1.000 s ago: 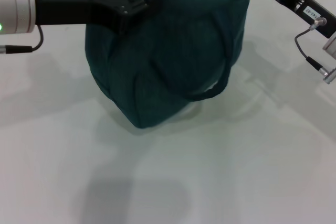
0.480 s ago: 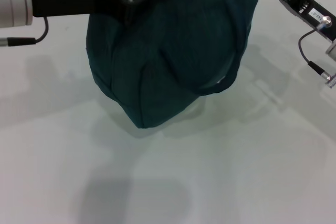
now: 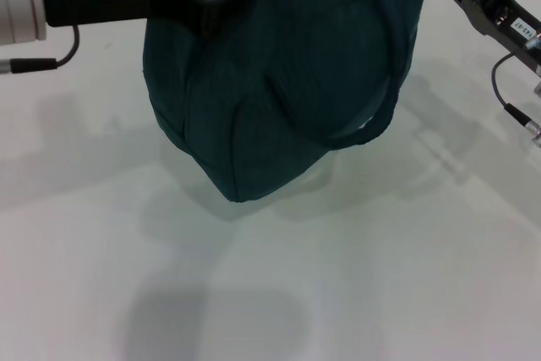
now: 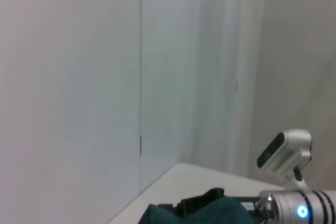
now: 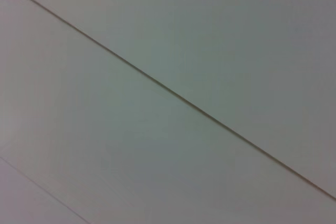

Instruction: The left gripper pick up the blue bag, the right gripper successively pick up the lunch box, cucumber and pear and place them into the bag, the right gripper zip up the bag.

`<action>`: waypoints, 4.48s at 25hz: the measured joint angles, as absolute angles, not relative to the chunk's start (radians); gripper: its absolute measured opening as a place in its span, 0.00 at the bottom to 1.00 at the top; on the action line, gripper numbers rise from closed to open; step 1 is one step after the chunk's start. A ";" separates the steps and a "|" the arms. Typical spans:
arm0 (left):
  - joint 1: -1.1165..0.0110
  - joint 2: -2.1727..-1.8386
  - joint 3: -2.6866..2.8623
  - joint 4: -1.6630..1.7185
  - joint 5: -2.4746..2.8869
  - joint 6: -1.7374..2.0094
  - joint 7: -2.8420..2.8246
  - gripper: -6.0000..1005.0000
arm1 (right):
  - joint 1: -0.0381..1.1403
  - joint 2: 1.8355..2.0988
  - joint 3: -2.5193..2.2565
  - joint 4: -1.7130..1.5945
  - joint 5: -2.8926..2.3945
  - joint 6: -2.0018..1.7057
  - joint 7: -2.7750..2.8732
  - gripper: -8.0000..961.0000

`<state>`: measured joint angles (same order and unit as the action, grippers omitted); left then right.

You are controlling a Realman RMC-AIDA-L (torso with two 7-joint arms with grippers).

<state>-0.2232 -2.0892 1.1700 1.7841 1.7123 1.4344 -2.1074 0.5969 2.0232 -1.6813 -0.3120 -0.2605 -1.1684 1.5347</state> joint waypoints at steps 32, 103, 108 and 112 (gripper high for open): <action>-0.291 -2.090 1.206 1.676 1.716 1.367 -2.078 0.05 | 0.481 1.997 -1.576 -0.296 -0.257 -1.309 1.425 0.59; -0.405 -2.023 0.881 0.991 1.580 1.762 -1.588 0.72 | 0.519 1.947 -1.471 -0.517 -0.990 -1.697 0.973 0.92; -0.344 -2.024 0.884 0.980 1.632 1.822 -1.463 0.72 | 0.537 1.949 -1.469 -0.529 -1.069 -1.651 1.031 0.92; -0.326 -2.023 0.888 0.953 1.684 1.870 -1.407 0.72 | 0.550 1.956 -1.471 -0.539 -1.127 -1.621 1.060 0.92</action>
